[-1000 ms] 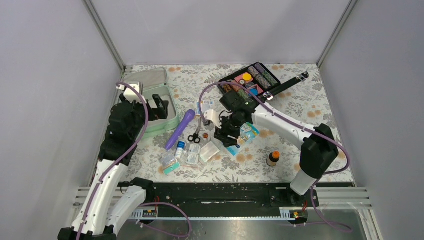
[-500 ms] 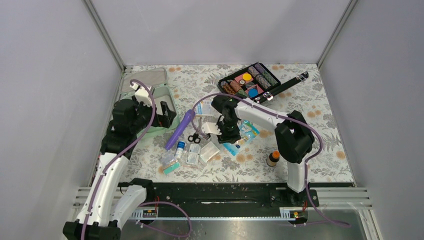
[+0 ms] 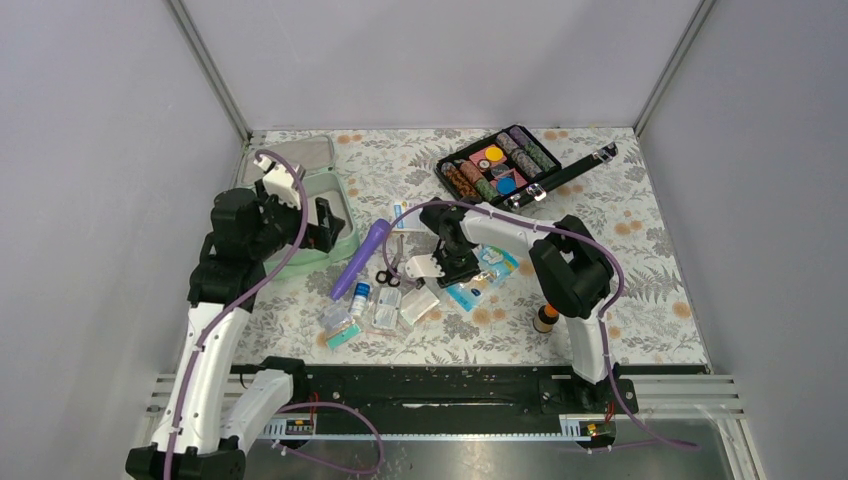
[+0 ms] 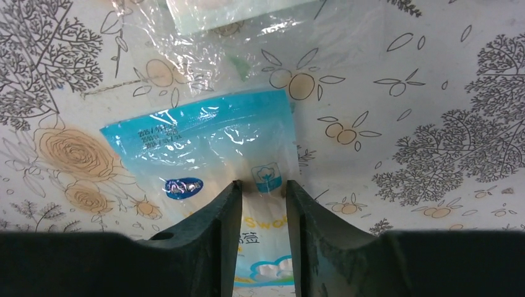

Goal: Organize the medicine kit

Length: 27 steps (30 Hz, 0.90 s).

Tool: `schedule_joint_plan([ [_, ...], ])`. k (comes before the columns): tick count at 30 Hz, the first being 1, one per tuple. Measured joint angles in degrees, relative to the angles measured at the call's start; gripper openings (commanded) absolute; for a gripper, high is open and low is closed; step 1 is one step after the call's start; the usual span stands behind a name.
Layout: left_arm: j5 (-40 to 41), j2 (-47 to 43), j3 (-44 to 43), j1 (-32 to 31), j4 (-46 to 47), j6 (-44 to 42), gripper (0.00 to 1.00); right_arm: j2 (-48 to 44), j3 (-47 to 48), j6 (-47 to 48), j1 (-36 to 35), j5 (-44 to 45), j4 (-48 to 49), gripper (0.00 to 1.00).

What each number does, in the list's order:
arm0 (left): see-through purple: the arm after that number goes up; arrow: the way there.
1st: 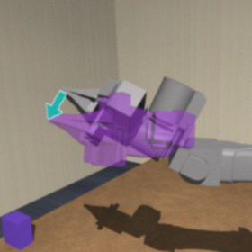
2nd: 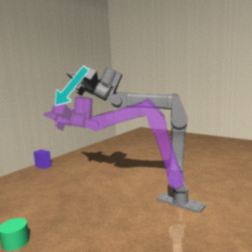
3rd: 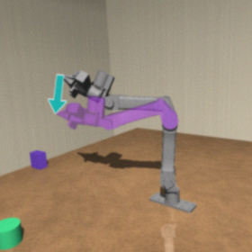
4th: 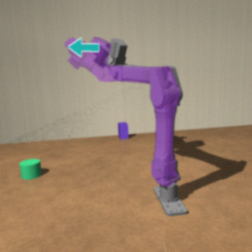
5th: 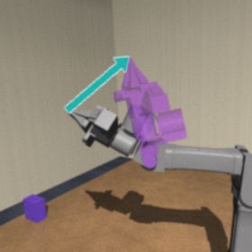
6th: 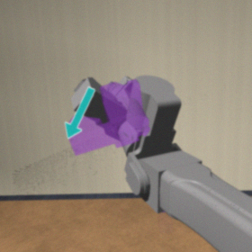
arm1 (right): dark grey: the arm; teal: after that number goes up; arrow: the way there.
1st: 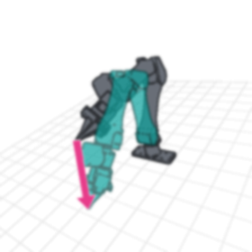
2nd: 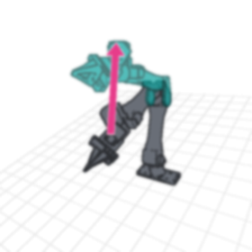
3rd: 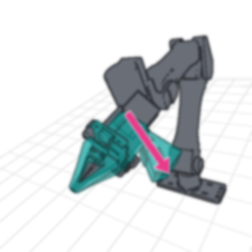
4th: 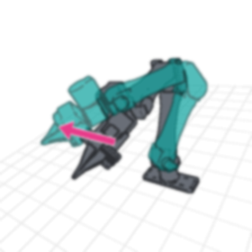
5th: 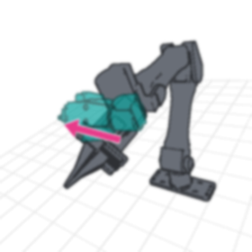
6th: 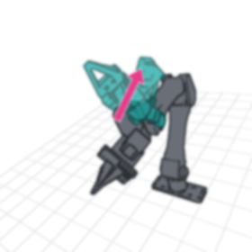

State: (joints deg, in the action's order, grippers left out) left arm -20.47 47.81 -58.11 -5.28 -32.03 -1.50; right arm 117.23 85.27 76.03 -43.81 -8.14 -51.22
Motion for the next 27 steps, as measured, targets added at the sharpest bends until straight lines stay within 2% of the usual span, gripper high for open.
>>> schedule_joint_plan([
  [2,-1.5,0.9,0.0,1.9,0.2,0.5,0.96,0.0,-0.9,0.0,0.0,0.1,1.0,0.32],
  [4,-4.0,2.4,0.2,5.1,1.1,2.3,0.92,-0.1,-1.5,-0.1,-0.1,0.3,1.5,0.17],
  [6,-6.6,4.6,0.3,9.1,2.7,4.7,0.89,-0.1,-1.7,-0.4,-0.3,0.8,1.8,0.07],
  [9,-10.2,9.2,0.3,13.9,5.2,8.2,0.89,-0.5,-1.9,-2.0,-0.4,1.5,2.3,0.00],
  [13,-12.6,12.3,0.5,14.8,7.3,10.6,0.89,-1.9,-1.9,-5.7,-0.4,0.8,2.8,0.00],
  [18,-14.2,12.5,0.6,13.1,10.1,10.8,0.92,-6.1,1.8,-14.9,-0.4,-5.2,1.3,0.00],
  [22,-15.6,12.1,2.2,12.1,13.5,10.8,0.95,-10.8,9.7,-25.7,-0.2,-12.1,1.4,0.00],
  [27,-19.6,9.5,4.2,11.6,16.7,10.8,0.96,-12.4,20.2,-46.5,2.1,-19.0,6.6,0.00],
])
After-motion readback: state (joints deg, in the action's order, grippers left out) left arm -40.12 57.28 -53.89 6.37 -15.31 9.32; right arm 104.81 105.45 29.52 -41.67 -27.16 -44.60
